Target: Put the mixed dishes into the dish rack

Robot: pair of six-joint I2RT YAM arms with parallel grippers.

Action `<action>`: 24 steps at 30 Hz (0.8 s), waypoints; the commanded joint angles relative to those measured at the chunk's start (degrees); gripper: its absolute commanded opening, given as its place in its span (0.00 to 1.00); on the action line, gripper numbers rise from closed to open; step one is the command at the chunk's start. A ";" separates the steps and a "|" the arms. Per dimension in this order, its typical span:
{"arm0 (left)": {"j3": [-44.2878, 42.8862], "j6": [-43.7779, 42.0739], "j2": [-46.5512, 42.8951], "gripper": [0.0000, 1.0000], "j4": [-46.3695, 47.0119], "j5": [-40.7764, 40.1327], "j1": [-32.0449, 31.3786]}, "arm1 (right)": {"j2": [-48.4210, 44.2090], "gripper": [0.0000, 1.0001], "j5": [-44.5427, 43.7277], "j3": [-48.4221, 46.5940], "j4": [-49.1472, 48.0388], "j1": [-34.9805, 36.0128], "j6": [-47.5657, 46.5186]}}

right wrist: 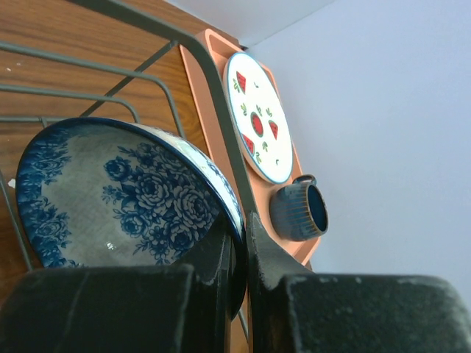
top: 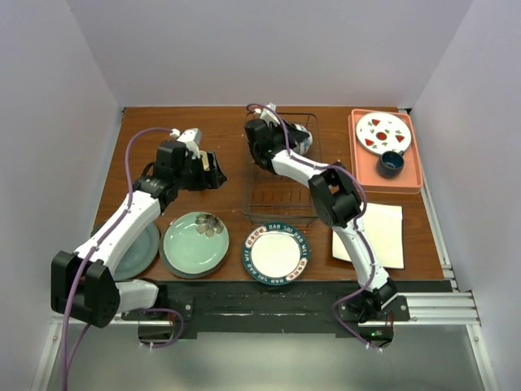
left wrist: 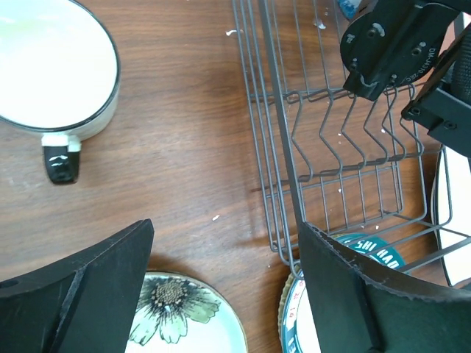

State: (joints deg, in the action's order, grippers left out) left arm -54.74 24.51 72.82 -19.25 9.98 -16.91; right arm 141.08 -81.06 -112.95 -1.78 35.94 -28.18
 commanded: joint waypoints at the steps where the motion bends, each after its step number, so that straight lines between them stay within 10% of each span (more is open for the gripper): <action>1: -0.81 0.36 -4.08 0.85 -0.79 -2.24 -0.06 | -0.19 0.00 -3.84 -2.37 -8.31 -0.61 -7.93; 24: -2.83 -0.08 -7.25 0.87 -4.05 -4.18 -0.06 | 5.09 0.29 -1.48 -7.11 1.61 3.25 0.32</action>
State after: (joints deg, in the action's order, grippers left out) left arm -55.09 24.47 66.76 -23.33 6.35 -16.91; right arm 145.14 -83.22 -117.14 -2.59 38.20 -31.24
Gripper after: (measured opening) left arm 0.869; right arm 0.282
